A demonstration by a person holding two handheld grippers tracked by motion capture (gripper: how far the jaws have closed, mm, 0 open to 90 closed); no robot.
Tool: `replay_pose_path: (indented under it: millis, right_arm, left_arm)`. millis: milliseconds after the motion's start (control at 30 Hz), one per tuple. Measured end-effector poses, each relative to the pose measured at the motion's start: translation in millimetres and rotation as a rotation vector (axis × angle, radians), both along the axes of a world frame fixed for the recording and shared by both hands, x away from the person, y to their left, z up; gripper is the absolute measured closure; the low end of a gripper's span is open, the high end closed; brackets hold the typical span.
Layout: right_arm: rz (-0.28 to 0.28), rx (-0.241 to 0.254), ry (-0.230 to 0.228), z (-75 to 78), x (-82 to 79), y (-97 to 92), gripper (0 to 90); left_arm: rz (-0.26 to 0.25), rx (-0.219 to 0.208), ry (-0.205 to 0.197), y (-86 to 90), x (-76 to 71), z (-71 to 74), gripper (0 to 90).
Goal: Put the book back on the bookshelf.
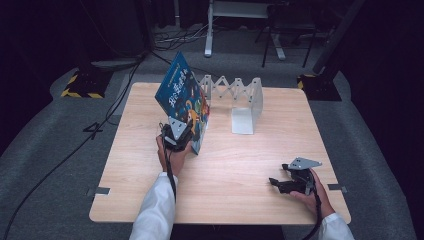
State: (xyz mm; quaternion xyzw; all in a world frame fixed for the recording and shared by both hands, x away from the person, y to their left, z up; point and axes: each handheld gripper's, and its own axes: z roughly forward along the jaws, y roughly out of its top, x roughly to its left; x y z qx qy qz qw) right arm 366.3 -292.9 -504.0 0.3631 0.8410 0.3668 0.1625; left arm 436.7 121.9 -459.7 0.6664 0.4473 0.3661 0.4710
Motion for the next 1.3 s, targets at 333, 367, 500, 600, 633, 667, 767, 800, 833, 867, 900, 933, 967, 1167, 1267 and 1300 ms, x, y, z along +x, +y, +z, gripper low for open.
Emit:
replay_pose_path:
  millis: [333,367,500,600,633,667,767,800,833,867,900,933,967,1167,1267,1300]
  right_arm:
    - [0.0,0.001,0.0,-0.1,-0.1,0.0,19.4]
    - [0.0,0.001,0.0,-0.1,-0.1,0.1,19.4]
    - [0.0,0.001,0.0,-0.1,-0.1,0.1,19.3]
    - [0.0,0.001,0.0,-0.2,-0.1,0.1,19.4]
    - [0.0,0.001,0.0,-0.2,-0.1,0.1,19.4]
    - [0.0,0.001,0.0,-0.2,-0.1,0.1,19.3]
    - [0.0,0.001,0.0,-0.2,-0.1,0.0,19.4]
    - [0.0,0.001,0.0,-0.1,-0.2,0.1,19.3]
    - [0.0,0.001,0.0,-0.2,-0.2,0.1,19.4]
    - [0.0,0.001,0.0,-0.2,-0.2,0.1,19.3]
    - [0.0,0.001,0.0,-0.1,-0.1,0.1,19.3]
    - [0.0,0.001,0.0,-0.2,-0.1,0.1,19.4]
    - [0.0,0.001,0.0,-0.1,-0.1,0.1,19.4]
    - [0.0,0.0,0.001,-0.1,0.0,0.1,19.3]
    - [0.003,-0.001,0.004,0.2,0.0,0.0,19.3]
    - [0.005,-0.003,0.005,0.4,0.1,-0.1,19.3]
  left_arm:
    - [-0.021,0.019,0.038,-0.4,-3.4,-0.5,63.3]
    - [-0.02,0.02,0.038,-0.3,-3.1,-0.4,63.5]
    - [-0.009,0.043,0.038,-2.8,-1.1,0.2,63.0]
    - [-0.008,0.048,0.038,-2.7,-0.7,0.1,62.4]
    - [-0.009,0.048,0.039,-2.5,-0.9,0.0,62.0]
    - [-0.008,0.05,0.039,-2.5,-1.2,0.0,61.0]
    - [-0.014,0.048,0.042,-1.4,-2.7,0.9,57.2]
    - [-0.017,0.044,0.04,-0.9,-3.3,1.3,57.4]
    - [-0.026,0.052,0.041,0.0,-3.8,1.9,57.5]
    - [-0.03,0.057,0.044,0.9,-4.2,2.2,57.6]
    - [-0.034,0.058,0.048,1.7,-4.5,2.4,57.7]
    - [-0.036,0.056,0.049,2.7,-5.0,2.6,57.7]
    - [-0.039,0.059,0.05,4.3,-5.1,3.1,57.8]
    - [-0.07,0.068,0.06,8.6,-8.1,5.9,58.6]
    - [-0.083,0.068,0.065,12.6,-9.8,7.9,56.5]
    - [-0.086,0.063,0.068,13.4,-10.3,8.2,55.8]
